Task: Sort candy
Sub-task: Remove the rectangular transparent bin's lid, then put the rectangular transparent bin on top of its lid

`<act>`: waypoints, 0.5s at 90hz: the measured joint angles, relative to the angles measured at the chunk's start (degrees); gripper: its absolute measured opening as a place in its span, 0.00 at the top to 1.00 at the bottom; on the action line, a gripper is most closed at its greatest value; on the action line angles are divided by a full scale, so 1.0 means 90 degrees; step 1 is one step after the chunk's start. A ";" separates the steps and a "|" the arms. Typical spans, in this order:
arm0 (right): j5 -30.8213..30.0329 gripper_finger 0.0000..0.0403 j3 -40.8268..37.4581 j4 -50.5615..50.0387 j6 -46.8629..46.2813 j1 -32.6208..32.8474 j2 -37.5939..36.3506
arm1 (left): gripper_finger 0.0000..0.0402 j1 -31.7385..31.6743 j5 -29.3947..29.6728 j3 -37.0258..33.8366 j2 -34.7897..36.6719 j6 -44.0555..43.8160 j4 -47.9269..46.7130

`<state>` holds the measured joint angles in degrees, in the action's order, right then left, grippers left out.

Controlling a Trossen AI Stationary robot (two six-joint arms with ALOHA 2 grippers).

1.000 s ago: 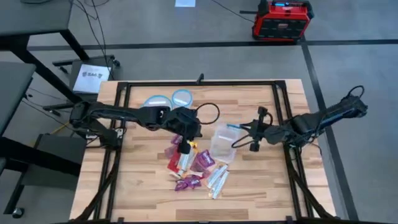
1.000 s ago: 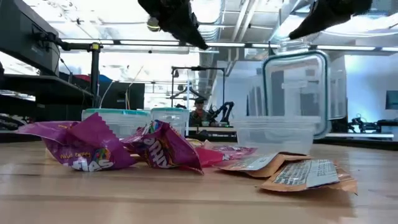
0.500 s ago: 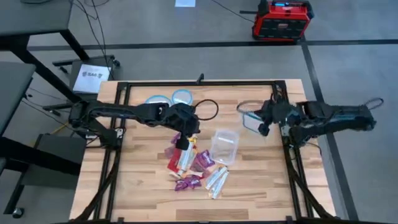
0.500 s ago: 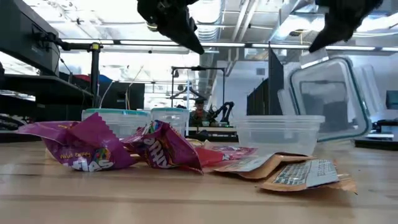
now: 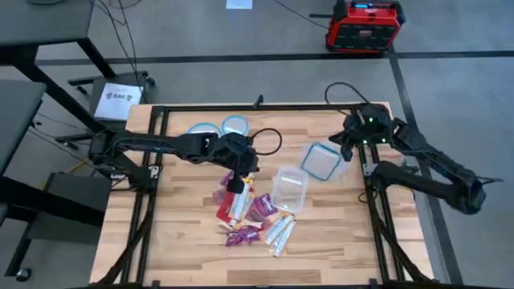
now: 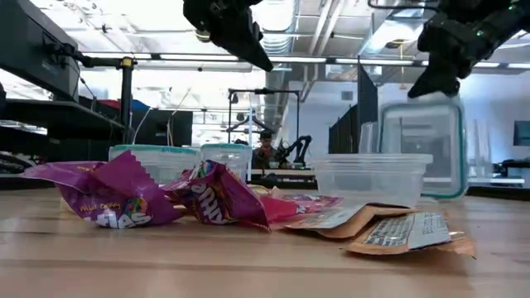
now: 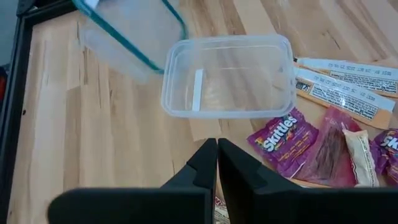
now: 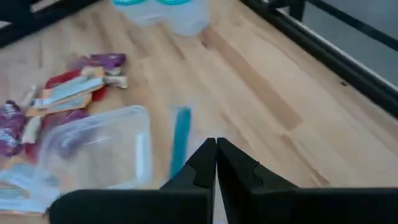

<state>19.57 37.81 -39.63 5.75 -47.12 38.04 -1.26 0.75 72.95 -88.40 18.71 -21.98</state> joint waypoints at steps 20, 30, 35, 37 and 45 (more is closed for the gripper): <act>-0.0666 1.00 0.0002 -0.0014 0.1436 -0.0324 0.0429 | 1.00 0.0000 0.0001 0.0000 0.0000 0.0023 0.0005; -0.0872 1.00 0.0002 -0.0018 0.1414 -0.0307 0.0550 | 1.00 0.0000 0.0001 -0.0002 0.0000 0.0023 0.0002; -0.0855 1.00 0.0000 -0.0018 0.1276 -0.0286 0.0562 | 1.00 0.0000 0.0001 -0.0002 0.0000 0.0023 0.0005; -0.0852 1.00 0.0002 -0.0018 0.1209 -0.0271 0.0559 | 1.00 0.0000 0.0001 -0.0002 0.0000 0.0023 0.0004; -0.0762 0.97 0.0002 0.0005 0.0810 -0.0123 0.0535 | 1.00 0.0000 0.0001 -0.0002 0.0000 0.0023 0.0002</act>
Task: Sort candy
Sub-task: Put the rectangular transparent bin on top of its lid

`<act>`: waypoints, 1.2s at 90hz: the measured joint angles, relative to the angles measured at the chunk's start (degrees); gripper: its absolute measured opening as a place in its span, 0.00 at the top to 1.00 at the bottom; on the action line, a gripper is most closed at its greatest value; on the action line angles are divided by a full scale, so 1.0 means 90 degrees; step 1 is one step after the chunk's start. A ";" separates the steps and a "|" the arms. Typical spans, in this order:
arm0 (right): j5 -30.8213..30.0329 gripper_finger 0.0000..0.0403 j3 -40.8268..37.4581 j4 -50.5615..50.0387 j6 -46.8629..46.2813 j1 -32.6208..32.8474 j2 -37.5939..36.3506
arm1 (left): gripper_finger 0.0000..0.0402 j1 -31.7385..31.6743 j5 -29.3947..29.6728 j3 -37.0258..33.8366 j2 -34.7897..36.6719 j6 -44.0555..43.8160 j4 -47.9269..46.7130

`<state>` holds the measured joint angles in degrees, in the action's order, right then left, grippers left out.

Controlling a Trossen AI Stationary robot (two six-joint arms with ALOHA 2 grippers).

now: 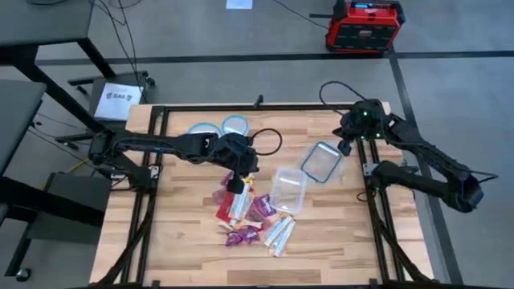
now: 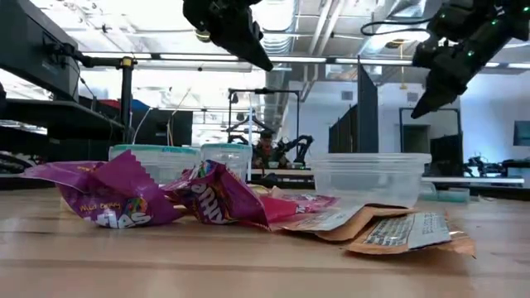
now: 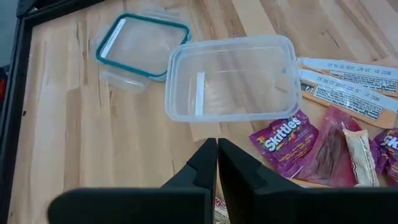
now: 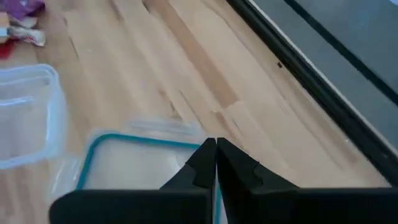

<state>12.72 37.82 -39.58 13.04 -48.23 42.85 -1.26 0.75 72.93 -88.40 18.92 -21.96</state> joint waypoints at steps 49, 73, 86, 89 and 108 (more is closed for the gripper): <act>0.0354 0.46 0.0000 0.0248 -0.1364 0.2543 0.0851 | 1.00 0.0000 0.0007 -0.0002 -0.0002 -0.0138 -0.0179; -0.0735 0.44 0.0000 0.0914 -0.1614 0.3653 0.1924 | 1.00 0.0000 0.0010 -0.0002 -0.0002 -0.0334 -0.0585; -0.0757 0.45 0.0002 0.1689 -0.1842 0.3767 0.2395 | 1.00 0.0000 0.0010 -0.0002 -0.0002 -0.0342 -0.0744; -0.0761 0.45 0.0002 0.1859 -0.1861 0.3804 0.2523 | 1.00 0.0000 0.0010 -0.0002 -0.0002 -0.0333 -0.0753; -0.0756 0.45 0.0005 0.2542 -0.1954 0.4054 0.3621 | 1.00 0.0000 0.0007 -0.0002 -0.0002 -0.0319 -0.0797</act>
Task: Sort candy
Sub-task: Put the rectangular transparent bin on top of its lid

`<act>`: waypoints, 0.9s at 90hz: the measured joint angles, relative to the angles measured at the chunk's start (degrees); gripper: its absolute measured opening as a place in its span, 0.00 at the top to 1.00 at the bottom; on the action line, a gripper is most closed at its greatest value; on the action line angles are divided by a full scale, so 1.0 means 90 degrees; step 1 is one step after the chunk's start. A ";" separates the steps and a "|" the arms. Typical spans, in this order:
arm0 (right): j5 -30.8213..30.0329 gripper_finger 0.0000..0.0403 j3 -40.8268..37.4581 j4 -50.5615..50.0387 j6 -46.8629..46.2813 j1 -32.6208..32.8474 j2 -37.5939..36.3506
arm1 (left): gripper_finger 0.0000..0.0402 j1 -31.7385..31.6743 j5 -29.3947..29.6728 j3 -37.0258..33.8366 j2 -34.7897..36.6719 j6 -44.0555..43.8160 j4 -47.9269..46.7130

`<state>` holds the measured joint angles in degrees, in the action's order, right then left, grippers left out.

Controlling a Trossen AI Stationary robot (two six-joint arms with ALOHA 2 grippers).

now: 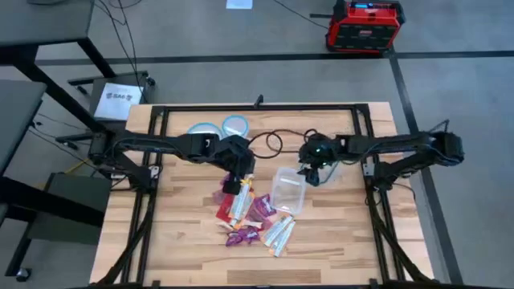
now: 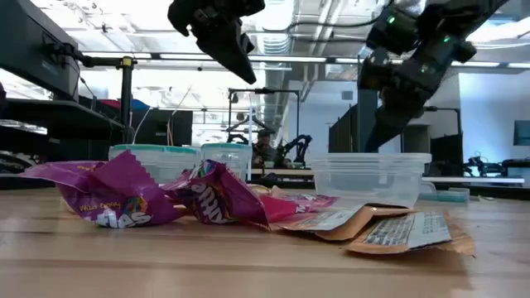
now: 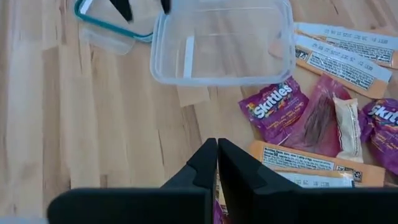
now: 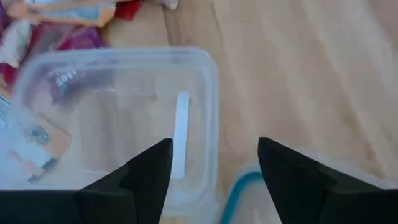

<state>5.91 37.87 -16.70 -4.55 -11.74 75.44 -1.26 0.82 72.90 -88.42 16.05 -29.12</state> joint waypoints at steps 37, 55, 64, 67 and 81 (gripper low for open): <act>0.0000 0.83 0.0301 -0.0034 -0.0401 0.0223 0.0846 | 1.00 -0.0002 0.0000 0.0000 0.0000 -0.0002 -0.0110; 0.0076 0.97 0.0836 -0.0897 -0.0329 0.0107 0.0287 | 1.00 -0.0002 0.0000 0.0000 0.0000 -0.0009 -0.0126; 0.0103 0.98 0.1075 -0.1873 -0.0284 -0.0127 -0.0297 | 1.00 -0.0001 0.0000 0.0000 0.0000 -0.0017 -0.0175; 0.0085 0.98 0.1116 -0.2237 -0.0281 -0.0253 -0.0529 | 1.00 0.0000 0.0000 0.0000 -0.0002 -0.0017 -0.0181; -0.0429 0.98 0.1117 -0.3900 -0.0223 -0.1180 -0.1590 | 1.00 -0.0002 0.0000 0.0000 0.0000 -0.0017 -0.0179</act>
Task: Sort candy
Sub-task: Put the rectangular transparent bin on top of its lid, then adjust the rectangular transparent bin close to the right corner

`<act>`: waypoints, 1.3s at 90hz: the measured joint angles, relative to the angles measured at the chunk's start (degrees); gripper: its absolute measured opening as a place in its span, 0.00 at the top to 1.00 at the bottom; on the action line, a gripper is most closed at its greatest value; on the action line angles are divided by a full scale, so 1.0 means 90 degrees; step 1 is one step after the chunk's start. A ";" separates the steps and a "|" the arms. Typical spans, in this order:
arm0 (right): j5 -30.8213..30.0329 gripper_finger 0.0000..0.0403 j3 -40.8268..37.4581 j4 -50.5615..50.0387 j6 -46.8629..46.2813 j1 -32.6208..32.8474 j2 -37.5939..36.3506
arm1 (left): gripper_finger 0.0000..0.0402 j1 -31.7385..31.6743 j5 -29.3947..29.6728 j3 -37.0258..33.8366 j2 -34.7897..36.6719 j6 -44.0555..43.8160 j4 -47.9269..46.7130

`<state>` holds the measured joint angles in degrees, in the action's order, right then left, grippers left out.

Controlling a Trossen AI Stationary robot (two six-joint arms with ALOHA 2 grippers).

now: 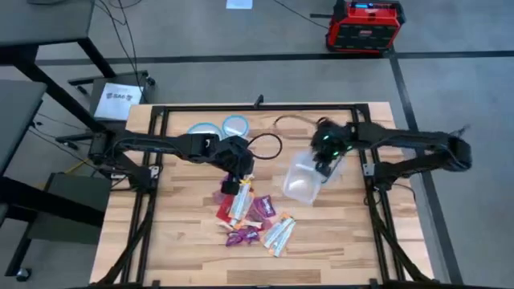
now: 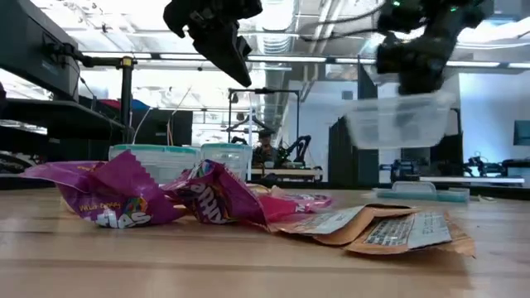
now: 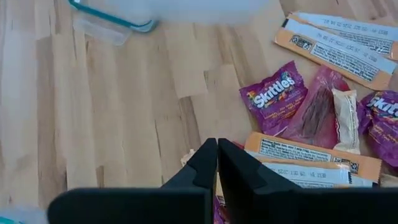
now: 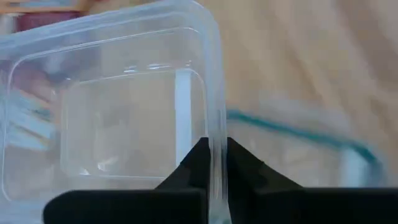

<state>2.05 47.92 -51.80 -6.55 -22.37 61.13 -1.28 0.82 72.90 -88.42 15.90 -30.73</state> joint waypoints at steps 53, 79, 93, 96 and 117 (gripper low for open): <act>-0.0044 0.74 -0.0597 -0.0199 0.0426 -0.2335 -0.0052 | 1.00 0.0012 -0.0002 0.0000 -0.0001 -0.0004 0.0063; -0.0101 0.51 0.0291 -0.0761 0.0539 -0.2088 -0.0083 | 1.00 0.0022 -0.0002 0.0000 0.0000 0.0087 0.0074; 0.0256 0.50 0.0673 -0.0394 -0.0171 -0.0760 -0.0437 | 1.00 0.0022 -0.0002 0.0000 -0.0002 0.0061 0.0075; 0.0267 0.50 0.0640 -0.0216 -0.0350 -0.0333 -0.0462 | 1.00 0.0022 0.0000 0.0000 -0.0002 0.0058 0.0079; -0.0448 0.56 -0.0109 0.1571 -0.1863 0.2895 0.0361 | 1.00 0.0024 -0.0002 0.0000 -0.0002 -0.0030 0.0072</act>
<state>-1.98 46.94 -37.66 -23.33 3.69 64.38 -1.06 0.80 72.90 -88.44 15.63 -30.09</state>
